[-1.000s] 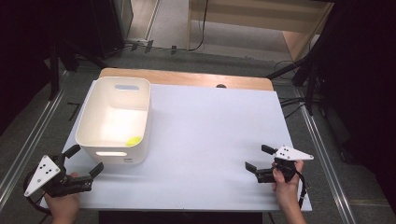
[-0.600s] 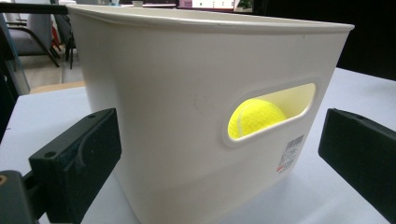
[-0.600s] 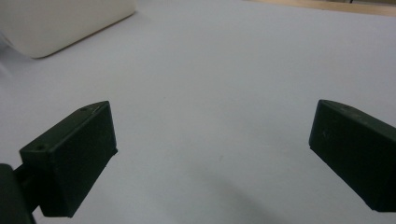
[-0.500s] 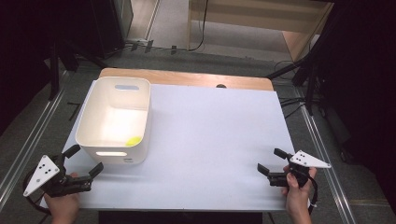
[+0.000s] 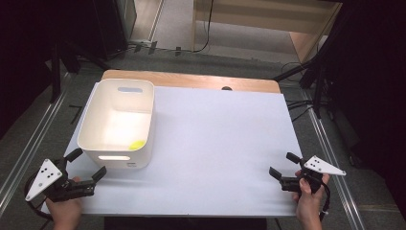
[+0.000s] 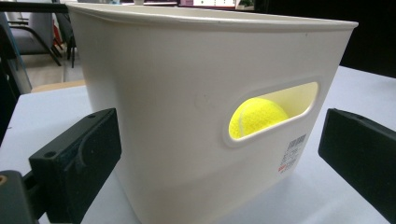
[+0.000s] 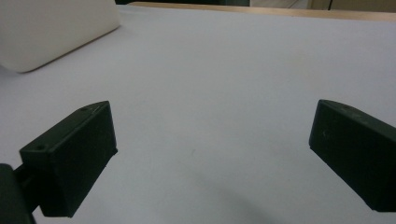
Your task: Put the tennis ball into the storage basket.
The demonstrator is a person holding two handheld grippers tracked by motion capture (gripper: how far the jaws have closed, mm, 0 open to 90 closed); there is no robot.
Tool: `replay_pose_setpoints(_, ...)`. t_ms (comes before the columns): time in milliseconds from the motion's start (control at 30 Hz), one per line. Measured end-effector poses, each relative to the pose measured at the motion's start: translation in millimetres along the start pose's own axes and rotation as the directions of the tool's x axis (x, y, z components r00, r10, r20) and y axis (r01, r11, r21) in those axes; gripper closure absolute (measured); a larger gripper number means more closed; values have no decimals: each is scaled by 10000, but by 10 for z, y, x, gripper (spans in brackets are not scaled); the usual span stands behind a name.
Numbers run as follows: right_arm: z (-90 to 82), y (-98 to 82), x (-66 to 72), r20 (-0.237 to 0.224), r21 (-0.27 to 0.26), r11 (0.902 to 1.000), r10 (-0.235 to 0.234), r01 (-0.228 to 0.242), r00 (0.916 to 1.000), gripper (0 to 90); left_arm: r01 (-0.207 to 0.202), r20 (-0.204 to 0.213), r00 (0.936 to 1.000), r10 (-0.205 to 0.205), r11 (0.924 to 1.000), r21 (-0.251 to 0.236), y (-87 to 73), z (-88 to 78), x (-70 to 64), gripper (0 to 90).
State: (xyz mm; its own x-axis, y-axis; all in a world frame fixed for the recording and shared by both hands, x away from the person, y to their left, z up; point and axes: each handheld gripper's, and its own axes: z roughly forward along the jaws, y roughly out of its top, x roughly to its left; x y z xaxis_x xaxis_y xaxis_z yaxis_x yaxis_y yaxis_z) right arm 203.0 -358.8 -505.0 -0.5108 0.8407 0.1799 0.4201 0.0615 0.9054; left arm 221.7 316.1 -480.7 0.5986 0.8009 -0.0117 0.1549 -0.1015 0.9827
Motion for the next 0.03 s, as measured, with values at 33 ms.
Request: replay_pose_setpoints(33, -6, 4, 9, -3, 55, 10000, -56, 56, 10000, 0, 13, -27, 10000, -13, 10000, 8, 0, 1, 1, 0)
